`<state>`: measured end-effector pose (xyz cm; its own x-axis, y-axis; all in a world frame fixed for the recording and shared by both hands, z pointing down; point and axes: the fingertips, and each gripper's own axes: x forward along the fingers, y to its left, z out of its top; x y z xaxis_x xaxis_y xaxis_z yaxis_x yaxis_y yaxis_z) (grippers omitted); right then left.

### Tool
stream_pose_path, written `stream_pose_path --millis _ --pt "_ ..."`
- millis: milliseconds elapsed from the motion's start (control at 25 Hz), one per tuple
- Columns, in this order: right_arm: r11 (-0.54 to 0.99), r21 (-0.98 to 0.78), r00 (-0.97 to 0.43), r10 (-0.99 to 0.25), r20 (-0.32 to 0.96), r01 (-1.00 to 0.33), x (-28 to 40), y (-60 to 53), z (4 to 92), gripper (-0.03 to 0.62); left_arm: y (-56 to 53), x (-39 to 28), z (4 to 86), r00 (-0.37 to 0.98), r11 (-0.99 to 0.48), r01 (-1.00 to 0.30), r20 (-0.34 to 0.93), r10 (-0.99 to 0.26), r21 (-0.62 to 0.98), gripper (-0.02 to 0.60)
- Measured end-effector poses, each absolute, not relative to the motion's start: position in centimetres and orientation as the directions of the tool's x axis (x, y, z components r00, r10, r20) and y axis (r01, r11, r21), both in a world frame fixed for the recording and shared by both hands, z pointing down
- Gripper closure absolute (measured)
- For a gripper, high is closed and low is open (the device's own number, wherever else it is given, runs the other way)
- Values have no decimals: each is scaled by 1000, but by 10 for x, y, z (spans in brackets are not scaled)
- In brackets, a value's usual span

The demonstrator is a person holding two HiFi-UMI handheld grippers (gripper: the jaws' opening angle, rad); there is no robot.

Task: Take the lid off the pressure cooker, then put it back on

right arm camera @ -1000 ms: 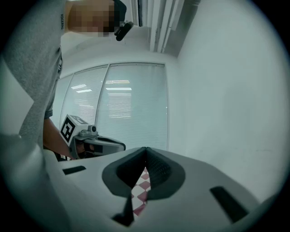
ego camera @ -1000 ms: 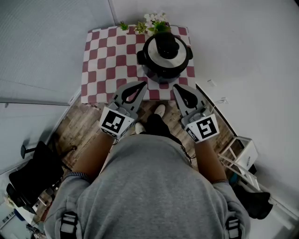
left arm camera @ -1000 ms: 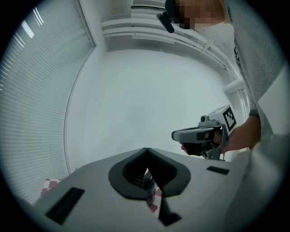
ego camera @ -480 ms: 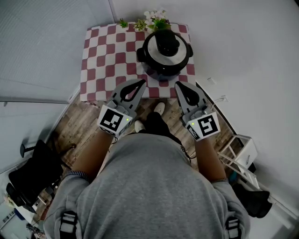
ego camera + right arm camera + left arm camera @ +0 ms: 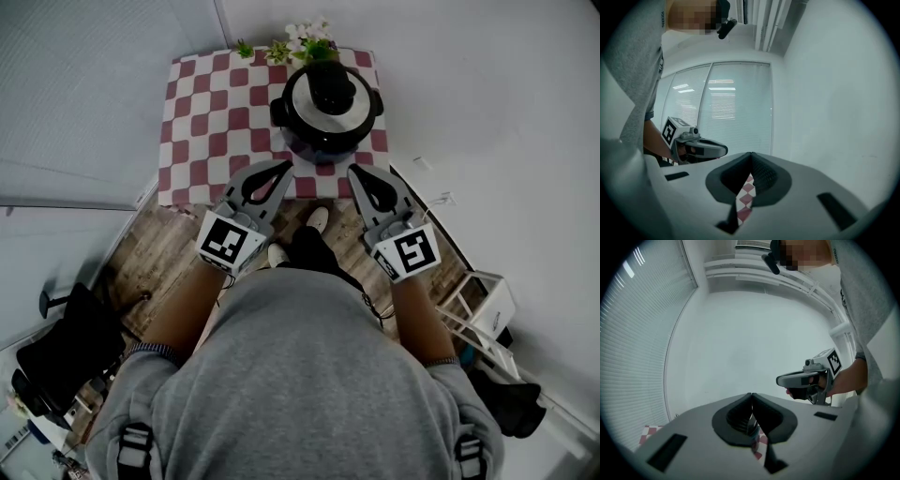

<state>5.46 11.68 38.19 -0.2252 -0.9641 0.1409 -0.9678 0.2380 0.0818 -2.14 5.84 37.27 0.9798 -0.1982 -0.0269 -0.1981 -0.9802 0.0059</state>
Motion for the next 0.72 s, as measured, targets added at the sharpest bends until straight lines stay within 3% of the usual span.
stream_pose_path --millis 720 --pt "251 117 -230 -959 166 -961 68 114 387 586 54 -3 380 982 -982 -189 8 -189 10 563"
